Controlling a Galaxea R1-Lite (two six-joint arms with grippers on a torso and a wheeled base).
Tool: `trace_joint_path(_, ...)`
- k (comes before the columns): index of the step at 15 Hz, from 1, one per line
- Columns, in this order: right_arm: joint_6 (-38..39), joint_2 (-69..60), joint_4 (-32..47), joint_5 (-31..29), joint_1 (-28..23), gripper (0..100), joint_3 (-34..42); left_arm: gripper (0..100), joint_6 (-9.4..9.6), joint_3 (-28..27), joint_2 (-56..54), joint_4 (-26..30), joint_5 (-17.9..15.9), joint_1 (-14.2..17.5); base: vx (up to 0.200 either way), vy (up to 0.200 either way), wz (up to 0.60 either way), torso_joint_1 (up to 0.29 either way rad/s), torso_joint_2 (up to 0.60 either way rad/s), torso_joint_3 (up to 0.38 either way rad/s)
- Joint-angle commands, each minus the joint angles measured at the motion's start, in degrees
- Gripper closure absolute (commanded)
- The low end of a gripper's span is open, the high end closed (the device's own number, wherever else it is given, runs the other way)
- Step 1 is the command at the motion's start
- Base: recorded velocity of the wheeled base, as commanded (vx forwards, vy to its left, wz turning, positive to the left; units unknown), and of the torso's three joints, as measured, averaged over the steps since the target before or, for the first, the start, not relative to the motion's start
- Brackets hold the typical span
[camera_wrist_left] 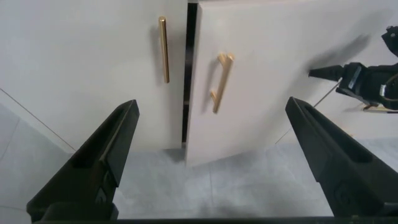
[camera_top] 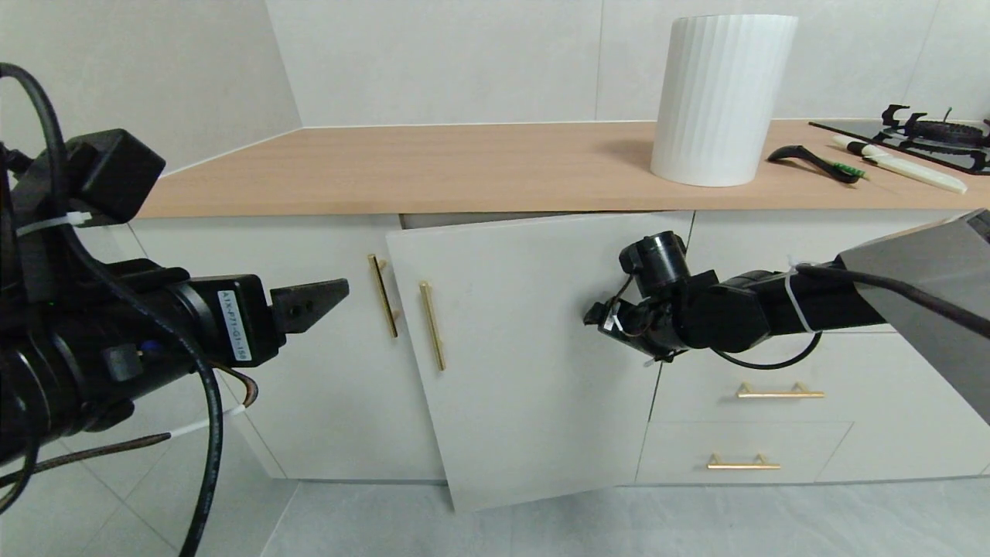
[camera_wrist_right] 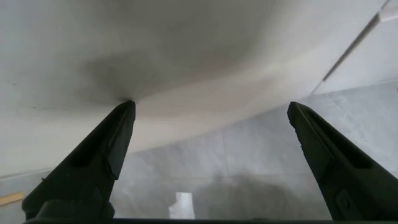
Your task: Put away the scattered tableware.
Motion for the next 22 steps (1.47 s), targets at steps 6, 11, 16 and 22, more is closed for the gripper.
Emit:
trace_joint_path(6,3.7,3.0,-1.8,-4.8,-0.2,0,-4.0,0,-0.03,0.1,0.7,0.0,-0.1,0.0,0.000,0.000,0.00,0.000,0.00,0.000)
trace_joint_path(11,4.5,3.7,-4.6,-7.1,-1.2,0,-4.7,0,-0.12,0.1,1.2,0.0,-0.1,0.0,0.000,0.000,0.00,0.000,0.00,0.000)
trace_joint_path(16,4.0,-8.5,-4.0,-7.1,-0.8,0,1.8,0,0.93,-0.6,-0.7,0.1,0.0,0.3,0.000,0.000,0.00,0.000,0.00,0.000)
trace_joint_path(22,-17.1,-52.7,-4.1,-6.9,-6.6,0,37.5,0,4.98,13.3,-20.2,3.6,-1.5,4.8,0.000,0.000,0.00,0.000,0.00,0.000)
